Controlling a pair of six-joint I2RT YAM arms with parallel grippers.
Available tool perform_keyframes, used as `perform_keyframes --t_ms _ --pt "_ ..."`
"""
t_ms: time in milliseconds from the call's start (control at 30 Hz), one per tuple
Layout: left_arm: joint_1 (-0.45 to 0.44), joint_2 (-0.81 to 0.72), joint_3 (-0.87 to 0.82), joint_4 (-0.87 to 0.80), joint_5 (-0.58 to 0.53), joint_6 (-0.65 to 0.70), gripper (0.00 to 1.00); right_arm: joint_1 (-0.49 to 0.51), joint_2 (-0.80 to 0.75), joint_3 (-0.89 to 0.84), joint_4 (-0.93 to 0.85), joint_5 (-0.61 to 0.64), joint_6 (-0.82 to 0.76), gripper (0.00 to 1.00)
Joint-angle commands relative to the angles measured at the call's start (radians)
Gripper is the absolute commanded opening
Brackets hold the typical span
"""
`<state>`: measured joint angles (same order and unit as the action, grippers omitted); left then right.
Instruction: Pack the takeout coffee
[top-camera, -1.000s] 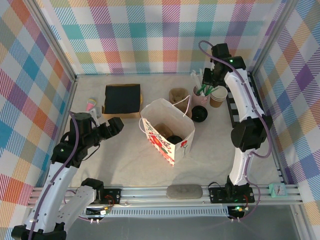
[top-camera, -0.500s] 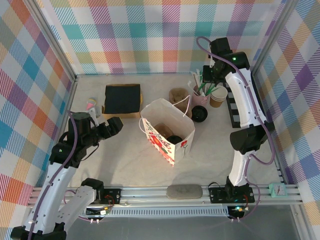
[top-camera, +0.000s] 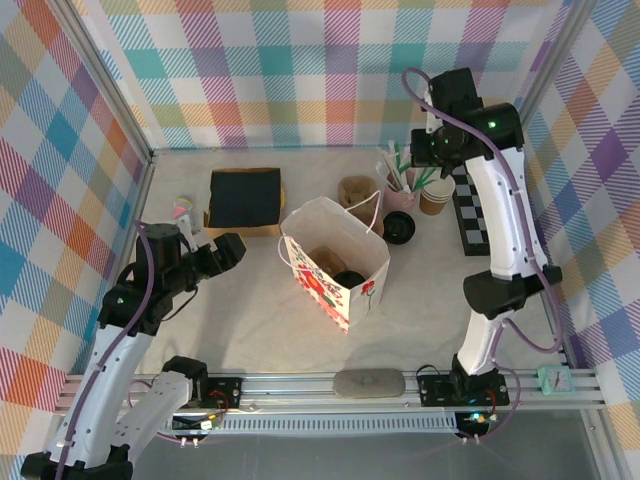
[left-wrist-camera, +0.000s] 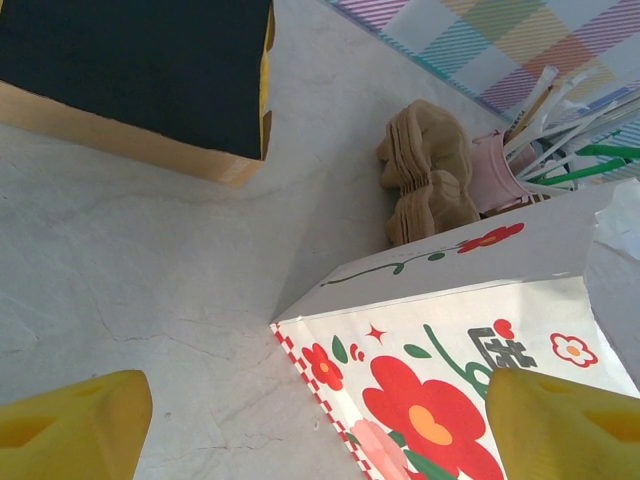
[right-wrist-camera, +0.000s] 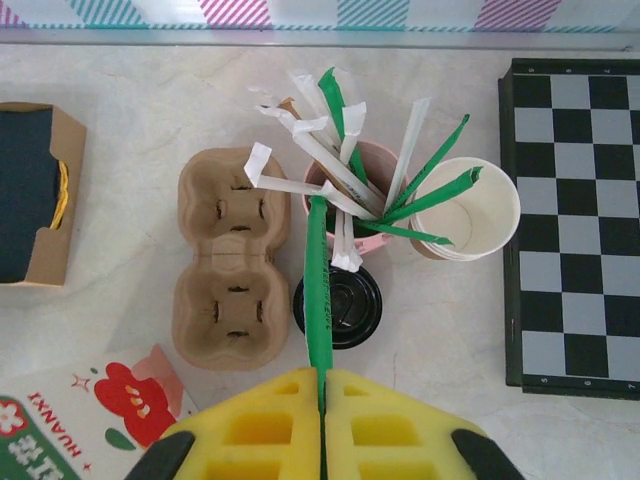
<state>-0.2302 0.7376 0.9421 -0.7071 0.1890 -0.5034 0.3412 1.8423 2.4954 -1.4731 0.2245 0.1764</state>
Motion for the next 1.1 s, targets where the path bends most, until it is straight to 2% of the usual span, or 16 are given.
perform_keyframes --t_ms 0,467,1067 --pt "0.012 -0.001 0.039 -0.008 -0.008 0.019 0.86 0.014 -0.048 0.02 -0.044 0.004 -0.011 0.09" --pt "0.012 0.003 0.052 -0.009 -0.011 0.024 0.86 0.027 -0.101 0.03 -0.023 -0.033 -0.017 0.09" --pt "0.012 0.022 0.046 0.012 -0.003 0.025 0.85 0.047 -0.288 0.009 -0.013 -0.349 -0.006 0.08"
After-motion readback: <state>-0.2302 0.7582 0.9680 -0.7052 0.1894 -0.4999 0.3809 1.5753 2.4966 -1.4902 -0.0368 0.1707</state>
